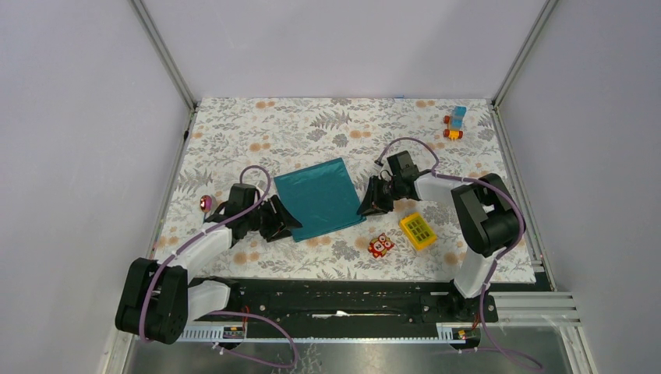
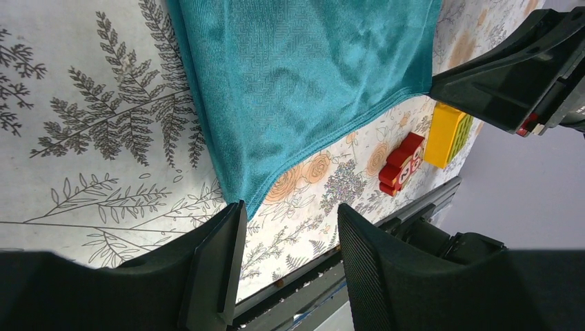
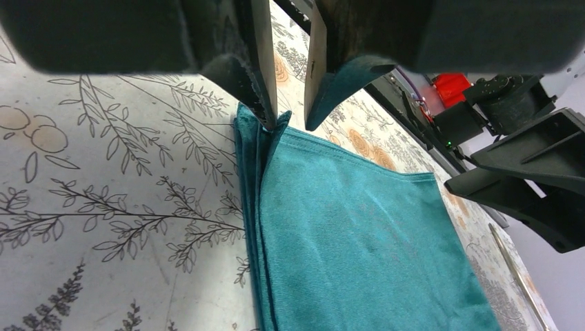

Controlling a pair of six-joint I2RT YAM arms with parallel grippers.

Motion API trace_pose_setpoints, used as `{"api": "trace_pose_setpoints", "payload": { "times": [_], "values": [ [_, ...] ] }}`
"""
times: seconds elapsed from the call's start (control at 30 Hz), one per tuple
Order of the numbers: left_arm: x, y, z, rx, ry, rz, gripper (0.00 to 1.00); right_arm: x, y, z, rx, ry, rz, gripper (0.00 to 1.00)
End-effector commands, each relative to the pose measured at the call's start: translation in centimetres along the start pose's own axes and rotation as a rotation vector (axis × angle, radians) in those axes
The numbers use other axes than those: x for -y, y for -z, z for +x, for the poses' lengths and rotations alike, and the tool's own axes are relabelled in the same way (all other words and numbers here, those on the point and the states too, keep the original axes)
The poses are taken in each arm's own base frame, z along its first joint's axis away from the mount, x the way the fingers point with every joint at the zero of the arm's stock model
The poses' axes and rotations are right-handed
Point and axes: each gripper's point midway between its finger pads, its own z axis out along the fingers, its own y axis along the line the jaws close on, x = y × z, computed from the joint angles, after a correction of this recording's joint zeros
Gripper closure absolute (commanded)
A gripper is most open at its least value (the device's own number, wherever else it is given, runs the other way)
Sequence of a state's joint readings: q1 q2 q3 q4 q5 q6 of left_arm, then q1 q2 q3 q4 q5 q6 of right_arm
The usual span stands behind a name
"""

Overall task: Fold the napkin into a case and place the utensils inside
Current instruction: Pick up the top corner of the square-folded napkin from the center of the board.

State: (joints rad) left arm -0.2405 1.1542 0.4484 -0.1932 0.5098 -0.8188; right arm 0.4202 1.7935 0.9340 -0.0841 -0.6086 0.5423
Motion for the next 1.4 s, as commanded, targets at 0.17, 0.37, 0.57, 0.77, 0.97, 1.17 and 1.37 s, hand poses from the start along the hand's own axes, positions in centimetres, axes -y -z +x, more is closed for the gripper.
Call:
{"api": "trace_pose_setpoints", "payload": {
  "times": [0.17,0.37,0.57,0.77,0.97,1.17,1.37],
  "values": [
    [0.6,0.5,-1.1,0.051,-0.048,-0.006,0.43,-0.2,-0.5,-0.4,0.011,0.030,0.007,0.77],
    [0.6,0.6,-1.0,0.051,-0.046,-0.003,0.43,0.4,-0.7,-0.2,0.009,0.030,0.029,0.73],
    [0.5,0.5,-1.0,0.050,-0.047,-0.007,0.43,0.5,-0.7,-0.2,0.009,0.029,0.032,0.86],
    [-0.3,0.1,-1.0,0.048,-0.036,-0.035,0.44,-1.6,-0.1,-0.6,0.023,0.067,-0.012,1.00],
    [-0.8,-0.6,-1.4,0.048,-0.034,-0.051,0.53,-3.9,-1.4,-0.8,-0.001,0.102,-0.060,1.00],
    [-2.7,-1.6,-1.0,0.020,-0.021,-0.114,0.69,-7.1,-2.4,-1.8,0.003,0.138,-0.109,1.00],
    [-3.4,-1.9,-0.6,0.015,-0.014,-0.126,0.74,-10.5,-4.8,-2.6,-0.023,0.161,-0.176,1.00]
  ]
}}
